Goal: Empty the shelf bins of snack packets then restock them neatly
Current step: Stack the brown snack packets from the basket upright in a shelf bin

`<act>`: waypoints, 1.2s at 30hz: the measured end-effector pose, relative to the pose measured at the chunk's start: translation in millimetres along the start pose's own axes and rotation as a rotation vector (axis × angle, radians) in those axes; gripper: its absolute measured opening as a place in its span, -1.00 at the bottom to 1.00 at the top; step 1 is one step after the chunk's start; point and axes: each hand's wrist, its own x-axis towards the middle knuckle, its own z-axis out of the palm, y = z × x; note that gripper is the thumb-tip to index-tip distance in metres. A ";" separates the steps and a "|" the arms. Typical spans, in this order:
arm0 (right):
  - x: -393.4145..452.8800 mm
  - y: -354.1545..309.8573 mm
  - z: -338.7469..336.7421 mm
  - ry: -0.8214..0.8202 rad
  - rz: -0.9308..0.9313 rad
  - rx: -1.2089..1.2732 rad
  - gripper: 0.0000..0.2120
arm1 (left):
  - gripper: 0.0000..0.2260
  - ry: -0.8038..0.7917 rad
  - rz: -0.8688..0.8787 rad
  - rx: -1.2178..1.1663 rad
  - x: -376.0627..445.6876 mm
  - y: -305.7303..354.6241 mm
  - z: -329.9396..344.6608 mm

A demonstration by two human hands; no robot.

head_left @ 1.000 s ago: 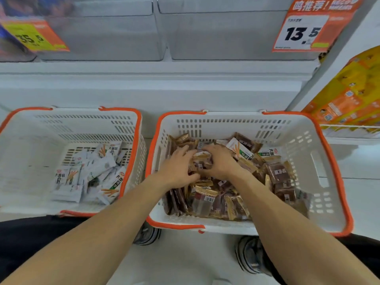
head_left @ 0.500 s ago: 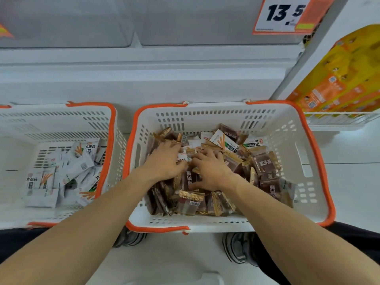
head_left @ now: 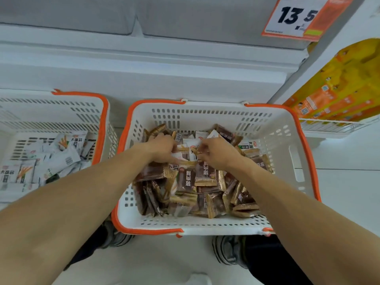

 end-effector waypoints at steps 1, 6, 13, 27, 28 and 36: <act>6.3 1.3 1.6 -0.015 -0.014 -0.028 -0.74 | -0.61 0.020 0.015 -0.050 1.3 0.8 0.0; 26.1 6.0 11.8 -0.187 -0.104 -0.244 -0.49 | -0.75 0.085 0.146 -0.136 3.4 5.6 3.2; 12.3 13.4 1.6 -0.381 0.012 -0.301 0.01 | -0.47 -0.073 0.164 -0.104 6.2 9.4 -4.8; -62.3 1.5 -2.3 -0.165 -0.089 -0.223 -0.28 | -0.83 0.008 0.105 -0.155 -27.7 17.2 -29.4; -69.3 0.3 -4.3 -0.149 -0.102 -0.255 -0.30 | -0.81 0.047 0.112 -0.174 -34.7 19.8 -34.2; -127.9 -0.3 0.7 -0.133 -0.178 -0.374 -0.38 | -0.76 -0.051 0.180 -0.414 -84.1 44.8 -14.7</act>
